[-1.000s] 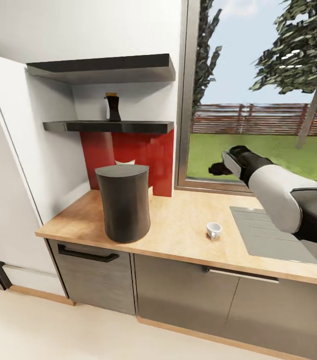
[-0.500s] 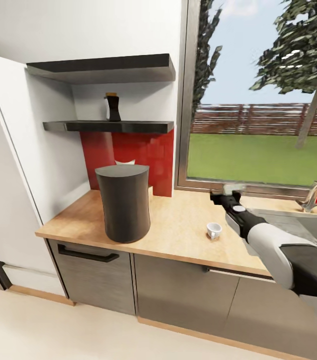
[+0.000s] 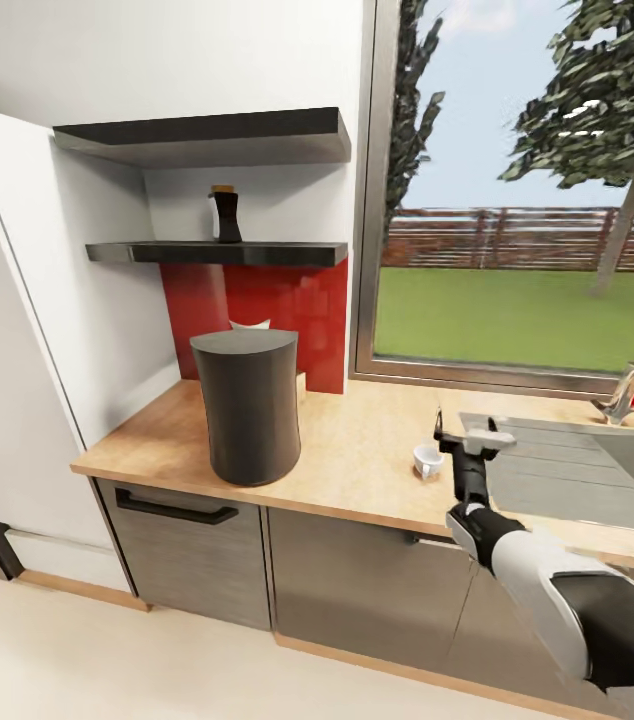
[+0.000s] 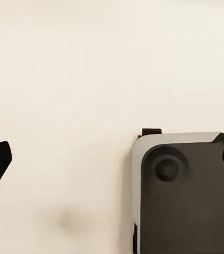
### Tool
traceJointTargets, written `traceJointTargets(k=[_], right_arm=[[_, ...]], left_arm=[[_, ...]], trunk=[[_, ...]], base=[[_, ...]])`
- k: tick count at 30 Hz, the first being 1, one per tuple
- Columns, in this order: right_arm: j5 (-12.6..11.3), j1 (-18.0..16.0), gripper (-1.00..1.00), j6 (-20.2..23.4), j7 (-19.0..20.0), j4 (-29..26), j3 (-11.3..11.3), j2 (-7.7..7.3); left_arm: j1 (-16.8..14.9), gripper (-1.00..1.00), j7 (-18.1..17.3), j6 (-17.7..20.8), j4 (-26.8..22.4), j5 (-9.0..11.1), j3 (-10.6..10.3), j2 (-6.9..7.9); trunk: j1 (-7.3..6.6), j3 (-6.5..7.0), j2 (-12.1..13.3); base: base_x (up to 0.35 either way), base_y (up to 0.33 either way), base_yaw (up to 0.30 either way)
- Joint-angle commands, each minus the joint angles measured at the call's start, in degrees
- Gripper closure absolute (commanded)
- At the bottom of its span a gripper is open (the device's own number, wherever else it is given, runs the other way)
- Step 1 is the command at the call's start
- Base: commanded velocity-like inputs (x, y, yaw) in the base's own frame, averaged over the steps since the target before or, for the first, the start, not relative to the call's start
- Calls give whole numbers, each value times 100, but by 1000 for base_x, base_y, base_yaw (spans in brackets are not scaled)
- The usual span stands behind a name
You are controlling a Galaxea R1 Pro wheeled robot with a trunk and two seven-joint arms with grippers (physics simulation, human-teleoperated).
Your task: Set up a coffee station on the kitchen countertop: keep the coffee maker on the countertop, move the bottle of coffee from the kitchen shelf to the counter next to the coffee maker, place a paper coffee filter on top of the coffee maker, put the saucer next to the coffee maker with the coffee cup on the saucer, and place the electric kettle next to the coffee maker.
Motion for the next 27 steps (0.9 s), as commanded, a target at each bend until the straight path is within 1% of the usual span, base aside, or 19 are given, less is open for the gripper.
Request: traceJointTargets(k=[1, 2, 3, 4, 5, 7, 8, 12, 16, 17, 19, 20, 21, 22, 24, 27], right_arm=[[38, 113, -100, -261, -80, 7, 33, 2], [30, 229, -100, -460, -106, 7, 31, 3], [27, 296, -100, -540, -124, 6, 30, 3], [23, 442, -100, -664, -168, -2, 29, 4], [22, 522, -100, -698, -194, -8, 29, 4], [19, 829, -100, -698, -341, -36, 25, 5], [17, 1009, -100, -698, -507, -43, 22, 4], [17, 1284, -100, -698, -910, -51, 19, 11], [22, 1604, -100, -698, -1288, -55, 19, 85], [23, 1652, -100, -698, -1331, -56, 19, 92], [24, 1902, -100, -698, -1457, -53, 19, 112], [24, 1959, -100, -698, -1469, -53, 19, 117], [25, 2137, -100, -698, -1494, -50, 19, 137], [25, 2196, -100, -698, -1499, -50, 19, 149], [24, 2420, -100, -698, -1514, -50, 19, 211], [19, 2612, -100, -698, -1524, -41, 19, 263]], left_arm=[[-2, -100, 14, -20, 6, 0, -4, -3], [-2, -100, 14, -20, 6, 0, -5, -4], [-2, -100, 14, -20, 6, 0, -5, -5], [-2, -100, 14, -20, 6, 0, -6, -6], [-2, -100, 14, -20, 6, 0, -6, -6], [-2, -100, 14, -20, 6, 0, -8, -13], [-2, -100, 14, -20, 2, -8, -11, -22], [-2, -100, 14, -20, -3, -32, -14, -42], [-2, -100, 14, -20, -8, -47, -19, -56], [-2, -100, 14, -20, -9, -48, -20, -57], [-2, -100, 13, -20, -11, -56, -28, -64], [-2, -100, 11, -20, -11, -57, -29, -67], [-2, -100, 8, -20, -13, -59, -35, -72], [-2, -100, 8, -20, -13, -60, -36, -73], [-2, -100, 6, -20, -14, -61, -39, -76], [-2, -100, 6, -20, -12, -61, -41, -77]], trunk=[[2, -2, -4], [2, -2, -4], [2, -2, -4], [2, -2, -4], [2, -2, -4], [2, -2, -4], [2, -2, -4], [2, -2, -4], [2, -2, -4], [2, -2, -4], [2, -2, -4], [2, -2, -4], [2, -2, -4], [2, -2, -4], [2, -2, -4], [2, -2, -4]], base=[[0, 0, 0], [0, 0, 0], [0, 0, 0], [0, 0, 0], [0, 0, 0], [0, 0, 0], [0, 0, 0], [0, 0, 0], [0, 0, 0], [0, 0, 0], [0, 0, 0], [0, 0, 0], [0, 0, 0], [0, 0, 0], [0, 0, 0], [0, 0, 0]])
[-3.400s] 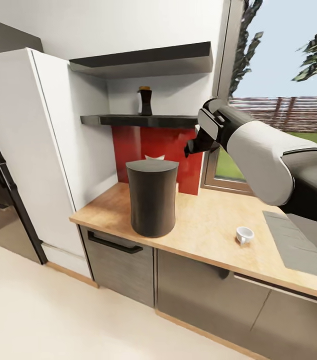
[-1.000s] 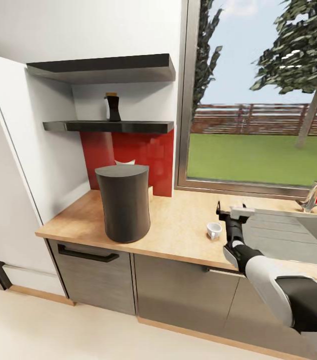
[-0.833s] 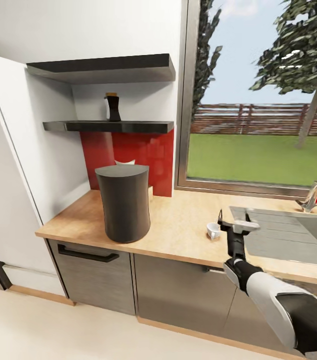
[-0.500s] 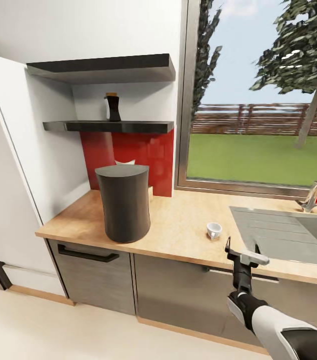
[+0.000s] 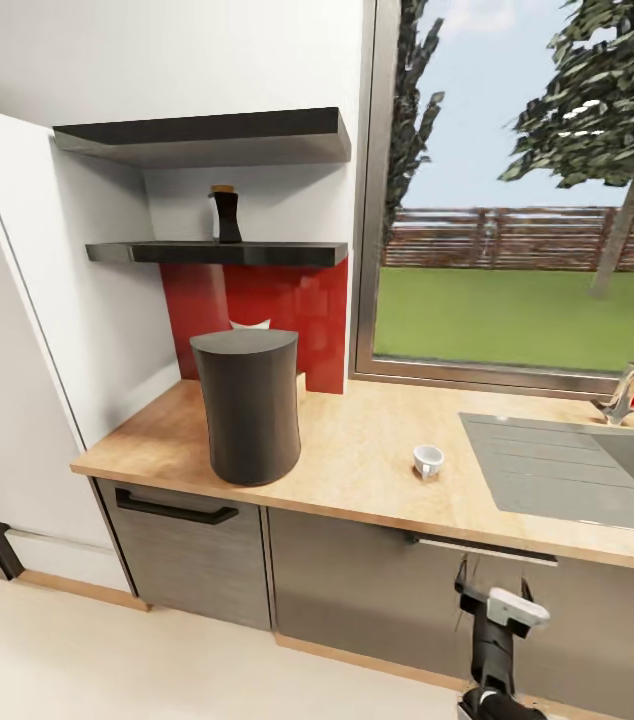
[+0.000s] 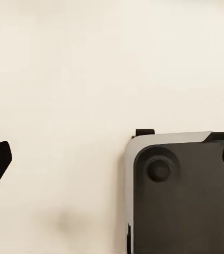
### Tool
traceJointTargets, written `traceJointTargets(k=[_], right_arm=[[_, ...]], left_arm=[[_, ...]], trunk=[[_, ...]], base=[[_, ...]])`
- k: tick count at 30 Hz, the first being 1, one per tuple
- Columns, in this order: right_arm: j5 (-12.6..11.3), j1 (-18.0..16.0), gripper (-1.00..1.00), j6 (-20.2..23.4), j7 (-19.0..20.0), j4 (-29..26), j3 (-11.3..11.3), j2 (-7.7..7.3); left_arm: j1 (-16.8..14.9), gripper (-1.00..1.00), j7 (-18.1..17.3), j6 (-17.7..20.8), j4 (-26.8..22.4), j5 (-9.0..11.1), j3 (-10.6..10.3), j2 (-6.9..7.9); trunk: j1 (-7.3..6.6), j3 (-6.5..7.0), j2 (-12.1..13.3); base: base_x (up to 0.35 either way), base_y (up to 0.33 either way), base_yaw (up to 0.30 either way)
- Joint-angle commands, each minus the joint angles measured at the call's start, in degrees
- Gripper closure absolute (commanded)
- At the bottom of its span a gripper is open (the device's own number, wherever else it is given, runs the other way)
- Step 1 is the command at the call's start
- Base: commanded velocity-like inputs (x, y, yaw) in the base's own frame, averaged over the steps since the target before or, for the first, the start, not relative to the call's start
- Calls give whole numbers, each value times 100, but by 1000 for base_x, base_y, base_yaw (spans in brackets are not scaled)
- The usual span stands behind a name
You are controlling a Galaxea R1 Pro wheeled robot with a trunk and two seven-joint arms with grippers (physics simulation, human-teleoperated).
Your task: Set up a coffee station on the kitchen countertop: keep the coffee maker on the countertop, move the bottle of coffee from the kitchen shelf to the counter next to the coffee maker, place a paper coffee filter on top of the coffee maker, put the saucer next to the coffee maker with the coffee cup on the saucer, and place the electric kettle next to the coffee maker.
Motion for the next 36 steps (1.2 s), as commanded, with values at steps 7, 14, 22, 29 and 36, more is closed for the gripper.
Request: traceJointTargets(k=[7, 14, 22, 29, 36], right_arm=[[60, 852, -100, -1, -71, 88, 31, 107], [66, 1373, -100, -1, -39, 225, 33, 120], [64, 1493, -100, 1831, 478, 223, 43, 297], [39, 1496, -100, 4045, 2132, 204, 21, 320], [28, 1498, -100, 5222, 2993, 140, -24, 310]], left_arm=[[-2, -100, 18, -16, 9, -6, 0, -1], [0, -100, 27, 33, 40, -15, 1, 8], [6, -100, 27, 74, 93, -7, 5, 13], [14, -100, 27, 77, 106, -6, -13, 29], [16, -100, 27, 77, 112, -6, -24, 45]], trunk=[[2, -3, -5], [2, -3, -5], [2, -3, -5], [2, -3, -5], [2, -3, -5]], base=[[0, 0, 0], [0, 0, 0], [0, 0, 0], [0, 0, 0], [0, 0, 0]])
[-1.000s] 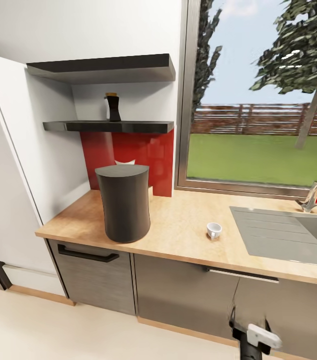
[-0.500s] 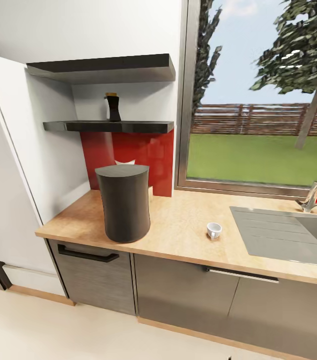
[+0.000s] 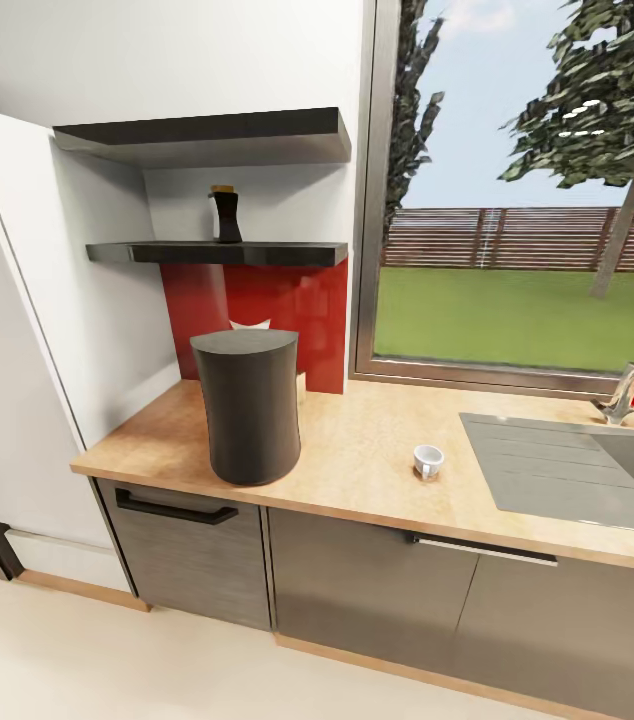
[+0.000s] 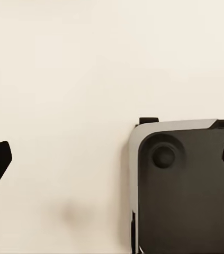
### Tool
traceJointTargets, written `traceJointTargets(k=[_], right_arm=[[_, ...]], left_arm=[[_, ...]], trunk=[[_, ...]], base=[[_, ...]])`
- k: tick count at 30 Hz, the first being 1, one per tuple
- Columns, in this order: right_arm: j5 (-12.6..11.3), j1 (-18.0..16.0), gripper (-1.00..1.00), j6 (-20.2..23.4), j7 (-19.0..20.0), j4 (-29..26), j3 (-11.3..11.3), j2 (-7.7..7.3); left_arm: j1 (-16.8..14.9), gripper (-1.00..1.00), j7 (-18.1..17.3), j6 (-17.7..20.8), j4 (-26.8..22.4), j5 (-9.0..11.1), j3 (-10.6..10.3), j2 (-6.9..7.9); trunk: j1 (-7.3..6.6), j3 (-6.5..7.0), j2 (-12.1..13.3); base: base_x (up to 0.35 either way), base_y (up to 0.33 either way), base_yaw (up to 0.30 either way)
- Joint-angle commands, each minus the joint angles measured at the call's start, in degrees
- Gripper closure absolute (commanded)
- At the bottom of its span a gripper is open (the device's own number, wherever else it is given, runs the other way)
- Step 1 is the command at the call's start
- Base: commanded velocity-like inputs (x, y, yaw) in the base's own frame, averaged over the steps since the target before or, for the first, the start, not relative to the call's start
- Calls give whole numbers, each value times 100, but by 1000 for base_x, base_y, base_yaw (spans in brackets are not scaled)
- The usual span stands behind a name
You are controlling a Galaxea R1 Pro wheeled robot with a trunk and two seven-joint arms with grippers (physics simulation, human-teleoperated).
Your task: Set up a coffee station on the kitchen countertop: keep the coffee maker on the countertop, move the bottle of coffee from the kitchen shelf to the counter next to the coffee maker, place a paper coffee filter on top of the coffee maker, put the saucer next to the coffee maker with the coffee cup on the saucer, and place the electric kettle next to the coffee maker.
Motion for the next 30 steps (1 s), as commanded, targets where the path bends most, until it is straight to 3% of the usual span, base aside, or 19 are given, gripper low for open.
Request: traceJointTargets(k=[1, 12, 18, 30], right_arm=[[34, -2, -100, -6, -32, 6, 18, 0], [-263, -3, -100, 19, -2, 6, -100, 9], [-301, -3, -100, 20, 16, 12, -111, 5], [-298, -2, -100, 20, 17, 39, -127, -34]], left_arm=[[-2, -100, 19, -19, 6, -6, -9, 5], [-2, -100, 27, -22, -2, 3, 9, -4], [-2, -100, 28, -20, -3, 12, 44, -4], [-2, -100, 44, -19, -11, 56, 61, 30]], trunk=[[2, -3, -5], [2, -3, -5], [2, -3, -5], [2, -3, -5]], base=[[0, 0, 0], [0, 0, 0], [0, 0, 0], [0, 266, 0]])
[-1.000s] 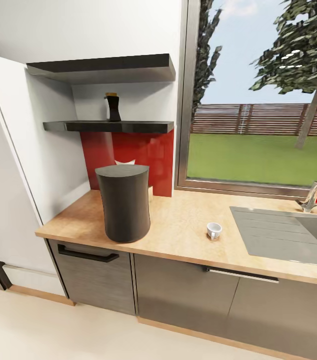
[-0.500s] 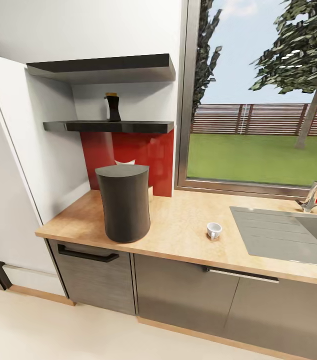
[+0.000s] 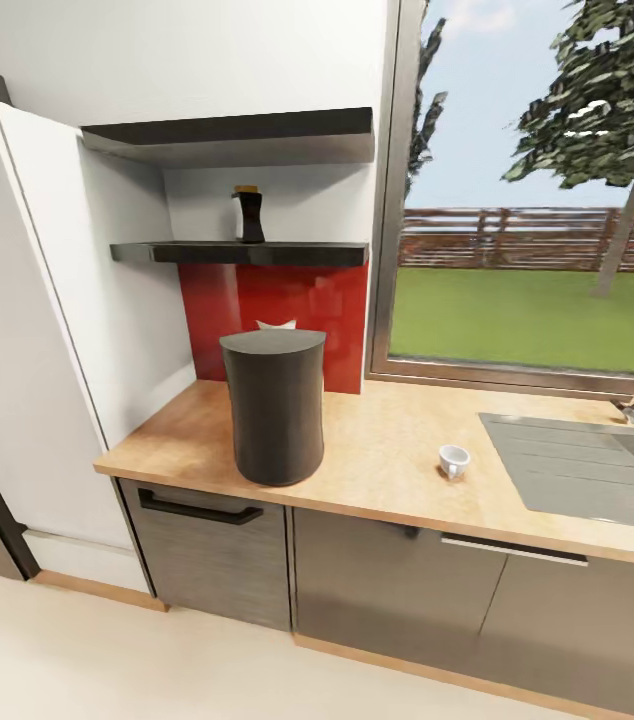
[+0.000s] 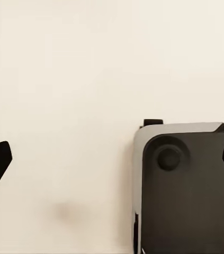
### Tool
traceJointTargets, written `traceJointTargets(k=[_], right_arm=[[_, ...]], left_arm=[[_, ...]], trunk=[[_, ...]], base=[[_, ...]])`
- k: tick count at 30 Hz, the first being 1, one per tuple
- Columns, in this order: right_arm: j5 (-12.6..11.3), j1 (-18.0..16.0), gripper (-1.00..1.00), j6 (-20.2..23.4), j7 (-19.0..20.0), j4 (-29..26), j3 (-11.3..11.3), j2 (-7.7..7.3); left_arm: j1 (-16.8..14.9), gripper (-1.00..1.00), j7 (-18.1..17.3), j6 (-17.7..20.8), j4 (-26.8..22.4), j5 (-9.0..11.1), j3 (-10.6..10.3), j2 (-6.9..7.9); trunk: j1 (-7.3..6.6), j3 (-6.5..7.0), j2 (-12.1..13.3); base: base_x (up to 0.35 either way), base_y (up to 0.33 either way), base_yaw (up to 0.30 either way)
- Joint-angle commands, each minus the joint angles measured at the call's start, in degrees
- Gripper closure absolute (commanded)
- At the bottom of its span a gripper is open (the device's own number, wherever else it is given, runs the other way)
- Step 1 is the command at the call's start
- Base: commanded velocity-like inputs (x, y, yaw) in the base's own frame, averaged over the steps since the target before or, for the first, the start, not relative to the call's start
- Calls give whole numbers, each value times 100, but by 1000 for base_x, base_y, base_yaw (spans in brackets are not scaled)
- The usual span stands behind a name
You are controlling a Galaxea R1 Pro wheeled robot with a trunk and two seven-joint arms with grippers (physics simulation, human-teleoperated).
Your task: Set up a coffee station on the kitchen countertop: keep the coffee maker on the countertop, move the bottle of coffee from the kitchen shelf to the counter next to the coffee maker, place a paper coffee filter on top of the coffee maker, put the saucer next to the coffee maker with the coffee cup on the saucer, and place the electric kettle next to the coffee maker.
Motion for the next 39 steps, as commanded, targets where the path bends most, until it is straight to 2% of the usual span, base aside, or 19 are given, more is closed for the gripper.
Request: traceJointTargets(k=[1, 15, 29, 32, 34, 39], right_arm=[[4, -3, -100, -18, -24, 7, 7, -3], [4, -3, -100, -18, -19, 7, 4, -28], [19, -4, -100, -21, -56, 6, 12, -37], [69, -3, -100, -18, -42, -7, 43, -76], [81, -3, -100, -25, -40, -11, 46, -178], [78, -2, -100, -27, -46, -10, 41, -229]], left_arm=[[-2, -100, 11, -18, 6, 0, -2, 2], [-2, -100, 13, -18, 6, -21, -2, 9], [-2, -100, 6, -24, -10, -39, -18, 1], [-2, -100, -3, -42, -26, -56, -26, -2], [-4, -100, -5, -75, -56, -60, -28, 4], [-42, -100, -5, -104, -86, -61, -28, 3]], trunk=[[2, -3, -5], [2, -3, -5], [2, -3, -5], [2, -3, -5], [2, -3, -5], [2, -3, -5]], base=[[0, 302, -38], [5, 304, -222], [94, 314, -230], [3, 182, -17], [0, 31, -2], [0, 8, -1]])
